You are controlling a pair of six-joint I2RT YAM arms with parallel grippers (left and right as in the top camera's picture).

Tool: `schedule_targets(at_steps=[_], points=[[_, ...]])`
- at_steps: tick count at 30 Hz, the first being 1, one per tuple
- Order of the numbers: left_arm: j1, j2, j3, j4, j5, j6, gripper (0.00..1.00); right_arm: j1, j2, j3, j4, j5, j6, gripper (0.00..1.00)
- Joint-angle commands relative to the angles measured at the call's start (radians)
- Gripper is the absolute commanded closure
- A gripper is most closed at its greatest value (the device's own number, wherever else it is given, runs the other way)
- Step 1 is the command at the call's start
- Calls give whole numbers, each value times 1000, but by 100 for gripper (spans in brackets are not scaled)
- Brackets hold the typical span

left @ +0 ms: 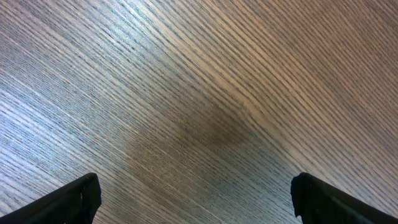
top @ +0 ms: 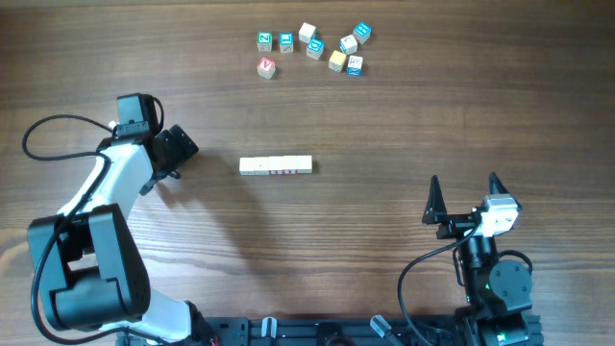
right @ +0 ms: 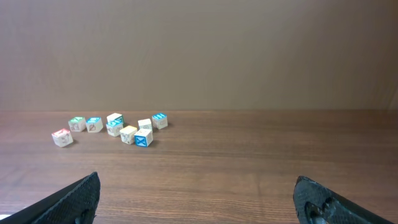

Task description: Form a horizontal line

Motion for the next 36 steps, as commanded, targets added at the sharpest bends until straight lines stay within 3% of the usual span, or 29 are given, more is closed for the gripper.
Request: schedule_targets(at_steps=[1,21,36], points=[[6,3,-6,3,-6,-10,0,-5,-16,-1,0,13,-10,0],[6,-11,-6,3,-6,-10,0,-5,-16,-1,1,13,-10,0],[-15,-620,-6,2,-6,-10,0,-5,-16,0,1,13,-10,0]])
